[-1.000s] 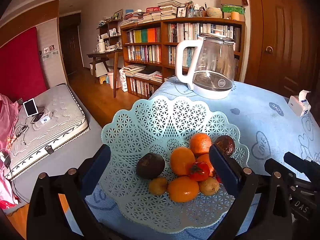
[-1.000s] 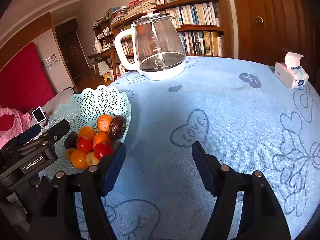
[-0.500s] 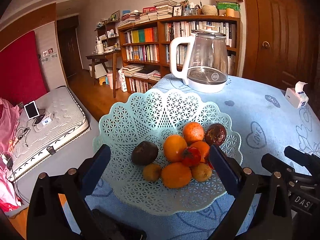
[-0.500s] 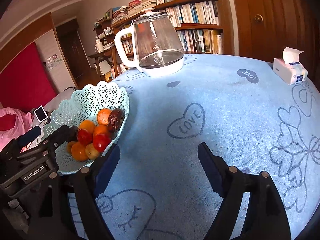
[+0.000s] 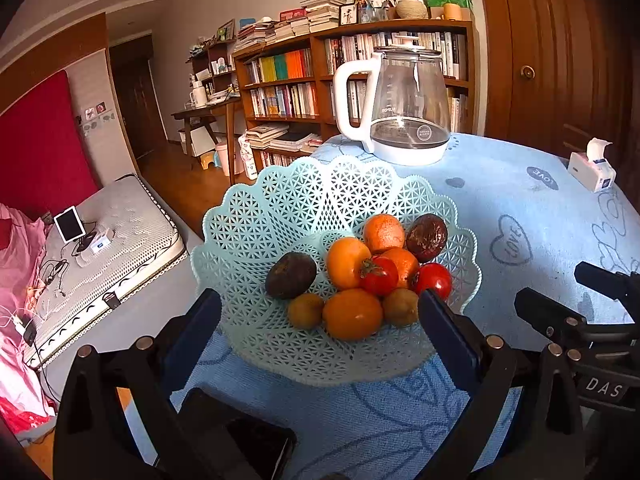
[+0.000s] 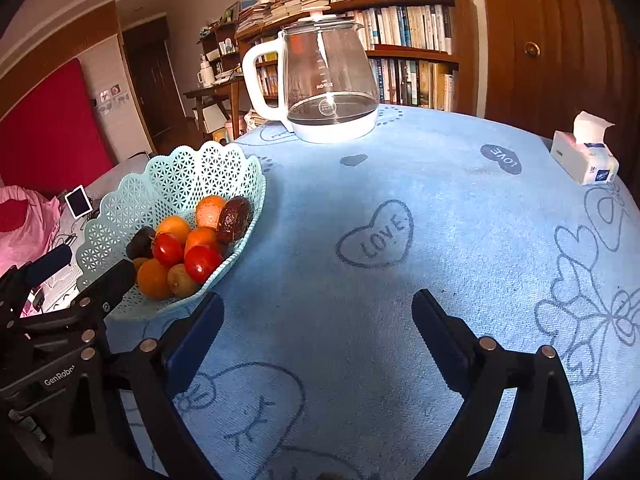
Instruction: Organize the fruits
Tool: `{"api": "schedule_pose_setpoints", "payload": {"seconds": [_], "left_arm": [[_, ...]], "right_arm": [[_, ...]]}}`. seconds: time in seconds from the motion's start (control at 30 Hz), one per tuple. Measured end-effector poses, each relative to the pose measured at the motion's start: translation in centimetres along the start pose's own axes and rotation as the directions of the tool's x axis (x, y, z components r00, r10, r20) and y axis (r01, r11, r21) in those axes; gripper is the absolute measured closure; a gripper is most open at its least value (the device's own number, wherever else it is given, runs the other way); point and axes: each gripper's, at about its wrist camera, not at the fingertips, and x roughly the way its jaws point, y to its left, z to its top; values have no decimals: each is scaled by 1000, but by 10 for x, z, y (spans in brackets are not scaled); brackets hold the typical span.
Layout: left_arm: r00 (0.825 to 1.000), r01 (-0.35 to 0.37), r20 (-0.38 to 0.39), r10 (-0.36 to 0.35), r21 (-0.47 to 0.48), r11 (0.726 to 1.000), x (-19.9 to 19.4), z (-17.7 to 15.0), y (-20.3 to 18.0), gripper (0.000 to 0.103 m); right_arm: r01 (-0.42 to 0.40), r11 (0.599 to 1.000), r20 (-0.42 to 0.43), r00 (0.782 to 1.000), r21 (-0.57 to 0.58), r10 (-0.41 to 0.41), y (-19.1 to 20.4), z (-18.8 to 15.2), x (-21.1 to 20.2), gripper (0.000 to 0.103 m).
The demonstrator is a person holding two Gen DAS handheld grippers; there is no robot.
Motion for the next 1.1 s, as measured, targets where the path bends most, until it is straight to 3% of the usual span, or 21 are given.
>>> {"api": "schedule_pose_setpoints", "payload": {"seconds": [0.33, 0.47, 0.63, 1.1], "left_arm": [[996, -86, 4, 86, 19, 996, -11, -12, 6, 3], [995, -99, 4, 99, 5, 995, -16, -17, 13, 3], [991, -133, 18, 133, 24, 991, -22, -21, 15, 3], [983, -182, 17, 181, 5, 983, -26, -32, 36, 3]], "right_arm": [[45, 991, 32, 999, -126, -42, 17, -2, -4, 5], [1, 986, 3, 1000, -166, 0, 22, -2, -3, 5], [-29, 983, 34, 999, -183, 36, 28, -2, -11, 5], [0, 961, 37, 999, -276, 11, 62, 1, -6, 5]]}}
